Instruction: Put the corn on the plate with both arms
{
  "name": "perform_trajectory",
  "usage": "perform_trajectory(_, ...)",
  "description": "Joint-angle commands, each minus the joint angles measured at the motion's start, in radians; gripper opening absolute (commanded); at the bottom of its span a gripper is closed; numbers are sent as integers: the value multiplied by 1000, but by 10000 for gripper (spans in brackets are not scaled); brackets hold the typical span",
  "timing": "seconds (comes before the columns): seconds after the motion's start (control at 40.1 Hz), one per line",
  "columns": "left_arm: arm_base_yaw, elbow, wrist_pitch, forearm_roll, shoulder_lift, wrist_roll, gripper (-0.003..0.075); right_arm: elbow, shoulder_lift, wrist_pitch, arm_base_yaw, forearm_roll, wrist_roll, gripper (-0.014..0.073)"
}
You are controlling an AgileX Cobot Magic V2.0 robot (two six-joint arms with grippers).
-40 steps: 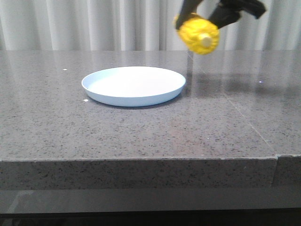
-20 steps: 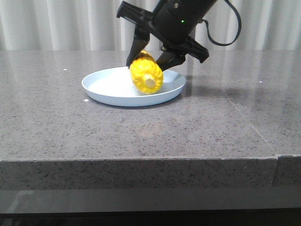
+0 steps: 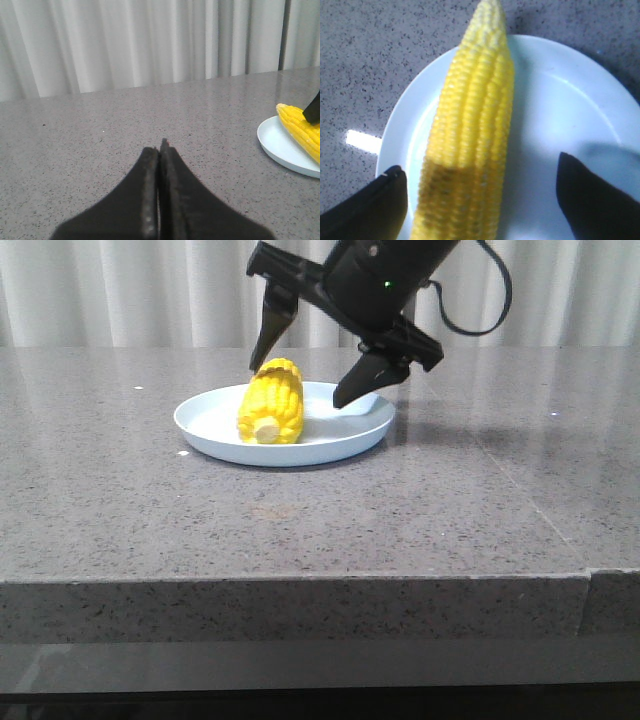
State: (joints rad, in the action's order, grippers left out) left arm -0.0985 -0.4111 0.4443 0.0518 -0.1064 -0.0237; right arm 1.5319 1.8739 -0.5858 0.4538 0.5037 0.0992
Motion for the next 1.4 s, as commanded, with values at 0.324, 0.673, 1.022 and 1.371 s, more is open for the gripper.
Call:
perform_trajectory(0.324, 3, -24, -80, -2, -13, 0, -20, 32, -315, -93, -108, -136, -5, 374)
perform_trajectory(0.673, 3, -24, -80, -2, -13, 0, -20, 32, -408, -257, -240, -342, -5, -61)
perform_trajectory(1.022, 3, -24, -80, -2, -13, 0, -20, -241, -693, -118, -280, -443, -5, -69)
perform_trajectory(1.371, 3, -24, -80, -2, -13, 0, -20, -838, -1142, 212, -280, -451, -32, -69)
